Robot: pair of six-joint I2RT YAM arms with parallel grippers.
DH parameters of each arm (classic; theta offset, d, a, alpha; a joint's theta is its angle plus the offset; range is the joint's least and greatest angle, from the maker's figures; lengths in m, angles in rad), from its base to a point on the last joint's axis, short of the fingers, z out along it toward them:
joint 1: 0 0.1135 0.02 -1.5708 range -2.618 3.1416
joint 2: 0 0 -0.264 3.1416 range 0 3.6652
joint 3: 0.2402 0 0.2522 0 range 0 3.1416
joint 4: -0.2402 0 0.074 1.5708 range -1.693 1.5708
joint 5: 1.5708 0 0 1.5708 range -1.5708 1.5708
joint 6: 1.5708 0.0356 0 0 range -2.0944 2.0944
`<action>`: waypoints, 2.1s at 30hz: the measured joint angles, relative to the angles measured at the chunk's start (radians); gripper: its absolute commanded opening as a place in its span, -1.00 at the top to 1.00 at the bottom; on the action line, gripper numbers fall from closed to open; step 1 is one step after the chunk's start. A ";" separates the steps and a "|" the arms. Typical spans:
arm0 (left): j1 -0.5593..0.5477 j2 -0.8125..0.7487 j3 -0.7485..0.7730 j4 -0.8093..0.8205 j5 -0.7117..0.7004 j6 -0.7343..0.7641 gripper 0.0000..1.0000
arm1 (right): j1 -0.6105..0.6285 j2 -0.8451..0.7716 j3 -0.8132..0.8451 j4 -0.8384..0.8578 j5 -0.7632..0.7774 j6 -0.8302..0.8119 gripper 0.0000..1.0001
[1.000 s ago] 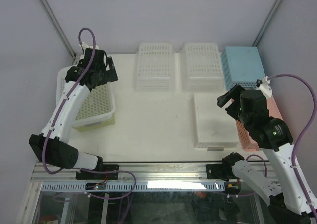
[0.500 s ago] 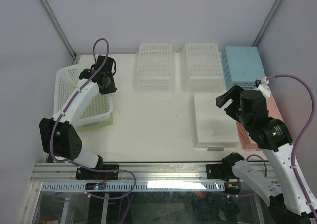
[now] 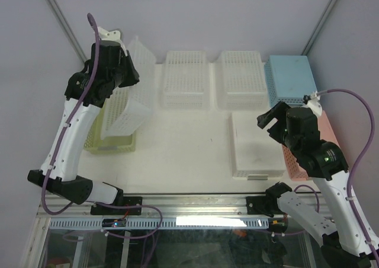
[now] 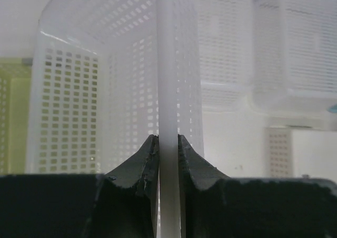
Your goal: Turn the large container upside down
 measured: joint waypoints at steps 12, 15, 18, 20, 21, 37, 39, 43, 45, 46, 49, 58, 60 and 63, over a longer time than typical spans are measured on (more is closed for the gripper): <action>-0.126 -0.179 -0.149 0.254 0.454 -0.196 1.00 | 0.000 -0.022 0.022 -0.013 0.046 -0.008 -0.64; -0.137 -0.236 -0.361 0.435 0.578 -0.341 1.00 | 0.000 -0.033 0.031 -0.016 0.058 -0.009 -0.64; -0.145 -0.266 -0.578 0.655 0.676 -0.515 1.00 | 0.000 -0.034 0.031 -0.021 0.058 -0.009 -0.64; -0.151 -0.272 -0.692 0.779 0.719 -0.622 1.00 | 0.000 -0.032 0.031 -0.023 0.058 -0.009 -0.64; -0.156 -0.276 -0.755 0.856 0.739 -0.684 1.00 | 0.000 -0.030 0.031 -0.024 0.058 -0.009 -0.64; -0.162 -0.390 -1.173 1.263 0.650 -1.004 1.00 | 0.000 -0.004 0.031 -0.023 0.055 -0.008 -0.64; -0.162 -0.421 -1.213 1.269 0.613 -1.010 0.90 | 0.000 -0.001 0.031 -0.023 0.055 -0.008 -0.64; -0.162 -0.489 -1.228 1.206 0.543 -0.991 -0.04 | 0.000 0.012 0.031 -0.019 0.053 -0.008 -0.64; -0.162 -0.520 -1.228 1.155 0.506 -0.957 -0.63 | 0.000 0.025 0.031 -0.014 0.050 -0.008 -0.64; -0.162 -0.533 -1.226 1.126 0.486 -0.936 -0.77 | 0.000 0.032 0.031 -0.011 0.047 -0.008 -0.64; -0.162 -0.562 -1.224 1.030 0.430 -0.880 -0.97 | 0.000 0.049 0.031 -0.002 0.037 -0.008 -0.64; -0.163 -0.523 -1.184 0.758 0.312 -0.719 -0.98 | 0.000 0.063 0.028 0.026 0.014 -0.006 -0.63; -0.164 -0.491 -1.168 0.698 0.285 -0.690 -0.98 | 0.000 0.063 0.027 0.027 0.010 -0.005 -0.63; -0.170 -0.448 -1.137 0.617 0.243 -0.646 -0.98 | 0.000 0.059 0.018 0.029 0.007 -0.003 -0.64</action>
